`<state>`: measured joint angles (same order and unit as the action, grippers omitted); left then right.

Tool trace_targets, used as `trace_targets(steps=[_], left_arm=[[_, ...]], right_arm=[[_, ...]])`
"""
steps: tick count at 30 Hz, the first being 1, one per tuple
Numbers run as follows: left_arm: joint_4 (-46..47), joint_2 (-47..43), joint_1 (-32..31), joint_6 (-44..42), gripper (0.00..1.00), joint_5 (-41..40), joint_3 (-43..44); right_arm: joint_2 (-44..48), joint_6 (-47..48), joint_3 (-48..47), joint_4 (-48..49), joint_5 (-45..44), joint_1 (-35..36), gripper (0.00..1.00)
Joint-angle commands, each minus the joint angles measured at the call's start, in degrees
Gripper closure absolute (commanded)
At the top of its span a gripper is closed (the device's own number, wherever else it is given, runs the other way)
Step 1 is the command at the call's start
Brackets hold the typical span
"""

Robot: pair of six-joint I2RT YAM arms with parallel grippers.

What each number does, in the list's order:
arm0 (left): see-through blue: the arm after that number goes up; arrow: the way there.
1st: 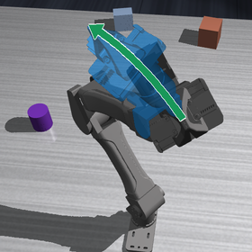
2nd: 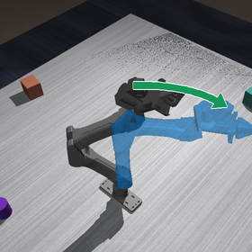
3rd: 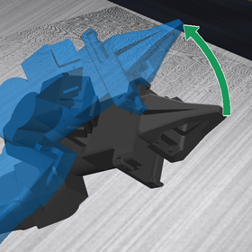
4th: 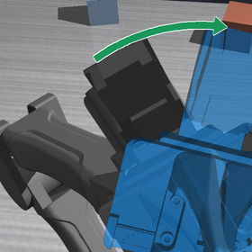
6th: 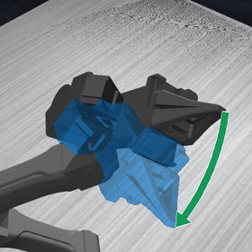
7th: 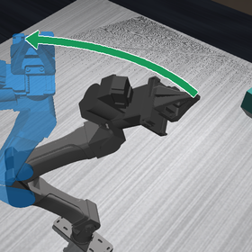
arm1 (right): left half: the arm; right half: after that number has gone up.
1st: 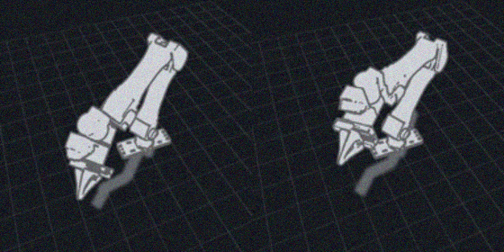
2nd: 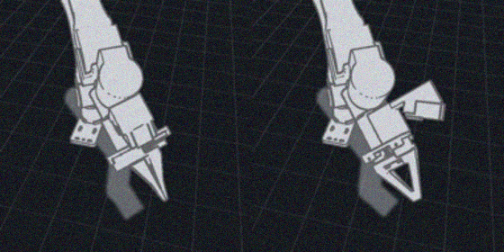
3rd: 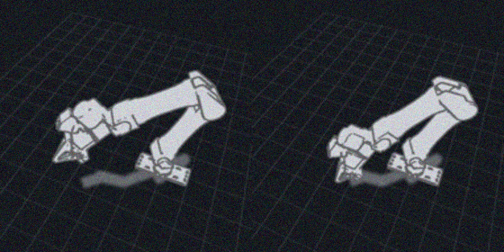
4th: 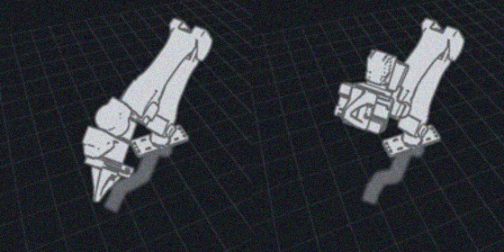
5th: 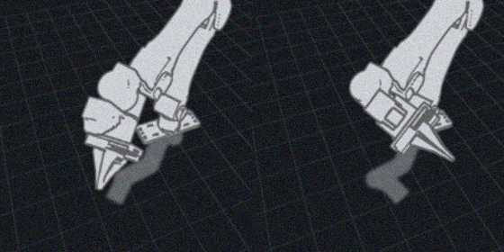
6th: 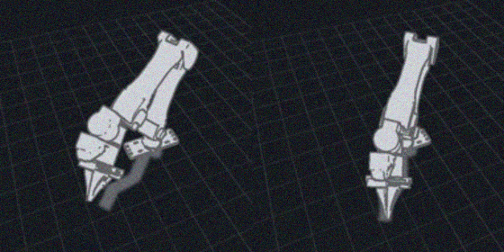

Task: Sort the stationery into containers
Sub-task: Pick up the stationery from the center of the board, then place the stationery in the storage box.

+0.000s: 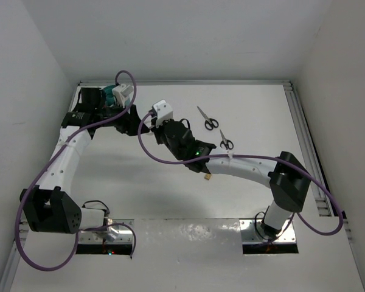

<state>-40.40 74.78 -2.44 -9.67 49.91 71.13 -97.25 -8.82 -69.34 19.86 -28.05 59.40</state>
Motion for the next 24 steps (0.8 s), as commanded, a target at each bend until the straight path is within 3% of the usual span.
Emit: trace_targets(steps=[1,6,9,11,12,15,18,20,21,22,24], left_arm=[[3.04,-1.75,-1.08,1.50,0.38,-2.44,-0.56],[3.84,-1.66,-1.08,2.38,0.46,-2.28,-0.82],[4.54,-1.66,-1.17,2.73,0.59,-0.70,-0.82],[4.63,-1.66,-1.08,2.73,0.72,0.36,-0.91],[4.72,-1.66,-0.99,2.73,0.83,0.80,-1.00],[4.81,-1.83,-0.47,2.73,1.00,1.07,-1.00],[4.63,-2.01,0.24,2.73,1.00,0.89,-0.91],[4.54,-2.10,1.20,2.29,1.00,0.45,-0.73],[4.11,-2.10,1.55,1.51,1.00,-0.77,-0.04],[4.02,-2.18,1.91,1.15,1.00,-1.74,0.41],[4.02,-2.10,2.44,-0.60,1.00,-5.77,2.16]], right_arm=[[0.92,-1.20,-1.24,5.28,0.19,0.37,1.00],[0.92,-1.55,-0.97,5.98,1.24,0.81,1.00],[0.92,-2.17,-0.71,6.42,1.77,0.90,1.00],[0.92,-2.60,-0.71,6.42,2.12,0.90,1.00],[0.84,-2.69,-0.62,6.51,2.47,0.90,1.00],[0.92,-2.78,-0.44,6.60,3.62,0.90,1.00],[1.01,-2.78,0.17,6.60,4.41,0.98,1.00],[1.54,-2.34,0.87,6.34,4.41,0.90,0.86],[1.71,-2.26,1.66,6.33,3.63,0.81,0.73],[2.06,-1.47,2.27,6.42,3.10,0.72,0.52],[3.47,-0.85,4.03,6.25,1.43,0.37,0.41]])
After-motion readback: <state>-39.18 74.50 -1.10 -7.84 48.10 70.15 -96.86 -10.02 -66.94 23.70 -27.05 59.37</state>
